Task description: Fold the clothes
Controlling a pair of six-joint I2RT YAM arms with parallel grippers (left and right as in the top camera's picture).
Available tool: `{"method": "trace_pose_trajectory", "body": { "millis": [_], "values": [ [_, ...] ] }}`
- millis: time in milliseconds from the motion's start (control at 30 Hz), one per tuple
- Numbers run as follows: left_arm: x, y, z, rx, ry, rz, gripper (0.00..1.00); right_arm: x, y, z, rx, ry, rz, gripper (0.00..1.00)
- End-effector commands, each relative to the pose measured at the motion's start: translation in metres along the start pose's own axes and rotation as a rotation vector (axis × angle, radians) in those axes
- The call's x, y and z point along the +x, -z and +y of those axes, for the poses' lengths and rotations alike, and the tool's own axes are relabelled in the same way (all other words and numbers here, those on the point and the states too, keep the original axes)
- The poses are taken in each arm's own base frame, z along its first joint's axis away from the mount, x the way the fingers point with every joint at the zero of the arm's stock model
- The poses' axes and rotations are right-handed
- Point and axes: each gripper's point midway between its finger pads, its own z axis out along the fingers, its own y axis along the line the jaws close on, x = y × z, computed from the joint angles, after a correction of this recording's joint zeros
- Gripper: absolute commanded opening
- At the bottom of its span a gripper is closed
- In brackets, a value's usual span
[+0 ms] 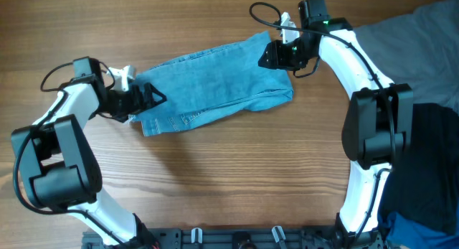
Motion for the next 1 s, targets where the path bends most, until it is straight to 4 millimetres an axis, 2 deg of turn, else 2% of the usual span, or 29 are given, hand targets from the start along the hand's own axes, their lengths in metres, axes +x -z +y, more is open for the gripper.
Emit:
{"method": "trace_pose_trajectory", "body": {
  "millis": [0,67,133,200,300,367,467,500,533,567,633,700,767,867,900,967],
  "values": [
    [0.017,-0.033,0.004,-0.008,-0.022,0.089,0.97,0.0,-0.004,0.006,0.003,0.014,0.004,0.52],
    [0.02,-0.038,0.003,-0.007,-0.02,0.101,0.77,0.001,-0.004,0.007,0.003,0.013,0.006,0.52],
    [0.019,-0.035,0.006,-0.011,0.0,0.097,0.36,0.001,-0.004,0.006,0.003,0.012,0.005,0.52],
    [0.018,-0.021,0.013,-0.018,0.05,0.094,0.04,0.001,-0.004,0.006,0.004,0.015,0.004,0.52],
    [0.005,0.026,0.023,-0.059,0.147,0.076,0.04,0.0,-0.004,0.001,0.032,0.061,0.004,0.52],
    [-0.014,0.08,0.021,-0.099,0.203,0.041,0.04,0.001,-0.003,0.0,0.042,0.066,0.006,0.52],
    [-0.044,0.151,-0.01,-0.097,0.194,-0.041,0.04,-0.001,-0.003,-0.002,0.05,0.069,-0.001,0.53],
    [-0.055,0.167,-0.027,-0.09,0.158,-0.073,0.04,-0.002,-0.003,-0.005,0.067,0.071,-0.007,0.53],
    [-0.062,0.172,-0.041,-0.088,0.121,-0.091,0.04,-0.003,-0.003,-0.006,0.077,0.072,-0.01,0.54],
    [-0.068,0.171,-0.055,-0.086,0.077,-0.1,0.04,-0.004,-0.003,-0.007,0.084,0.074,-0.013,0.54],
    [-0.071,0.154,-0.078,-0.074,0.0,-0.082,0.04,-0.005,-0.002,-0.008,0.085,0.075,-0.016,0.54],
    [-0.07,0.126,-0.097,-0.062,-0.06,-0.032,0.04,-0.004,-0.002,-0.008,0.087,0.073,-0.015,0.54],
    [-0.069,0.089,-0.113,-0.1,-0.108,0.021,0.04,-0.004,-0.002,-0.01,0.095,0.07,-0.012,0.54],
    [-0.063,0.062,-0.113,-0.21,-0.137,0.068,0.04,-0.004,-0.003,0.002,0.031,0.085,-0.013,0.54],
    [-0.056,0.062,-0.106,-0.274,-0.127,0.091,0.04,-0.007,-0.003,0.018,-0.061,0.135,-0.027,0.54],
    [-0.043,0.072,-0.099,-0.311,-0.076,0.135,0.04,-0.013,-0.001,0.035,-0.151,0.163,-0.053,0.51]
  ]
}}
